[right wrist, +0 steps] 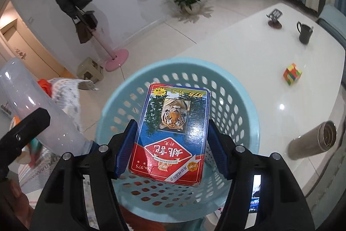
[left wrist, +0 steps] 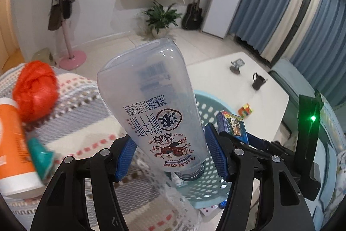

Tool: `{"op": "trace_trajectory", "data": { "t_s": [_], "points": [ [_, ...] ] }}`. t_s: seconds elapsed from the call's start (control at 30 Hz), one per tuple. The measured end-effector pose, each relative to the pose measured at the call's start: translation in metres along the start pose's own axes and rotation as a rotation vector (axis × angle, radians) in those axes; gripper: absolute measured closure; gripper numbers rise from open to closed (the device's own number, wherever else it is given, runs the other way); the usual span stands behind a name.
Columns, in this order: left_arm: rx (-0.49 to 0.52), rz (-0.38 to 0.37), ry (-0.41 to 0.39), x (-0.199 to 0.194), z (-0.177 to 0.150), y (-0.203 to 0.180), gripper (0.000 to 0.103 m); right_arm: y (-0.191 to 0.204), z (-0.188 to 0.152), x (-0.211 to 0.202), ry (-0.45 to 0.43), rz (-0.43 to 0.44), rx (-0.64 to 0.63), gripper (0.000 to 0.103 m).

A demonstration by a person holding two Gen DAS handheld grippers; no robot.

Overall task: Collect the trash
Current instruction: 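Open both tools over the blue basket to drop bottle and card box, then grasp the orange paper cup with the right tool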

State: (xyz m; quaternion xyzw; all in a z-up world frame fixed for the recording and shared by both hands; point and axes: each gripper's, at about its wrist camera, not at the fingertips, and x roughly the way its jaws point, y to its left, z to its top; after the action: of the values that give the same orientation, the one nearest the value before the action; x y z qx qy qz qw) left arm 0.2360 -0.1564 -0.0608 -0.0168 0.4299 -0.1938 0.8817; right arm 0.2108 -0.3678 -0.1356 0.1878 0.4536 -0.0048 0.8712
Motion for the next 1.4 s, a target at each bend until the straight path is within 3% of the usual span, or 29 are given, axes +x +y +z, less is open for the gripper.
{"op": "trace_trajectory", "data": {
  "t_s": [0.27,0.33,0.6,1.0,1.4],
  "points": [
    [0.019,-0.022,0.053,0.01,-0.009,-0.004,0.041,-0.014,-0.001,0.007,0.025,0.013,0.046,0.038],
    [0.012,-0.03,0.043,0.007,-0.006,-0.002,0.041,-0.018,-0.002,0.007,0.03,0.031,0.063,0.031],
    [0.012,-0.019,-0.01,-0.018,-0.01,0.002,0.039,-0.009,-0.006,-0.004,0.017,0.038,0.051,0.03],
    [-0.079,0.028,-0.108,-0.076,-0.026,0.044,0.037,0.062,-0.015,-0.031,-0.033,0.08,-0.114,0.03],
    [-0.296,0.164,-0.227,-0.152,-0.059,0.149,0.03,0.158,-0.036,-0.037,-0.024,0.198,-0.302,0.03]
  ]
}}
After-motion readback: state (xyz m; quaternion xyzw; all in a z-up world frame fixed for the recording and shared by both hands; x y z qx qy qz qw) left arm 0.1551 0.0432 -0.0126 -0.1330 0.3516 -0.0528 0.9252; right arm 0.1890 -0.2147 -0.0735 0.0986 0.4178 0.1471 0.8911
